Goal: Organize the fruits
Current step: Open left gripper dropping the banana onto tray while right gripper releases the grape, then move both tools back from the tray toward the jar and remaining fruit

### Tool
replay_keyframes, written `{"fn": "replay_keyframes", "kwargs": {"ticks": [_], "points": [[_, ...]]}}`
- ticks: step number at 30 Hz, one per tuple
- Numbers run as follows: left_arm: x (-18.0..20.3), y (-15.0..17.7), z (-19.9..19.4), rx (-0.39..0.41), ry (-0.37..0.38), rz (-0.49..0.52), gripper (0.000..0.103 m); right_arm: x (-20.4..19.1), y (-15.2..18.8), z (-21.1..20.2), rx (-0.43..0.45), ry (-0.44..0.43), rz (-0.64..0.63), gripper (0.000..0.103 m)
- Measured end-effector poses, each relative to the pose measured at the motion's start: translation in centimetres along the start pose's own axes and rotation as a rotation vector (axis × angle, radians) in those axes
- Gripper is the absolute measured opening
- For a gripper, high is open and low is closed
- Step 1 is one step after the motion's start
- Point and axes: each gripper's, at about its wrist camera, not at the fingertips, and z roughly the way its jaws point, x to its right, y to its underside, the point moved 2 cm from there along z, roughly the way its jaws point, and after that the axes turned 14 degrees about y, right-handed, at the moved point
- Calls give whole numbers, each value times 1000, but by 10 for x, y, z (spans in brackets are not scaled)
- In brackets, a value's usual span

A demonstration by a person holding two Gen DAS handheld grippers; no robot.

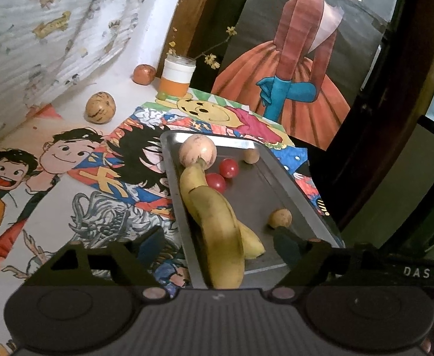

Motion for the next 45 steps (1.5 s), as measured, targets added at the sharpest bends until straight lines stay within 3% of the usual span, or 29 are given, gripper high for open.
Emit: {"fn": "replay_keyframes", "kwargs": {"ticks": [4,13,16,28,32,38,45], "points": [[1,-2,-9,24,-27,-3,100,-2,3,-7,9,10,-6,74],[-2,-4,-25,30,-78,-16,103,-7,10,-24,20,8,-23,98],[-2,-3,-31,20,-92,-5,103,-10,12,-30,17,6,-31,102],[-2,6,-52,-82,-140,58,103,-25,22,-46,-2,53,-121,102],[-6,7,-58,-148,-151,81,103,-37,27,-42,-88,83,-206,102],[-18,8,-69,-234,-191,134,103,-62,35,-46,-157,58,-347,102],[-29,-1,-82,-252,-193,140,103,-88,27,-48,-199,17,-410,102]]}}
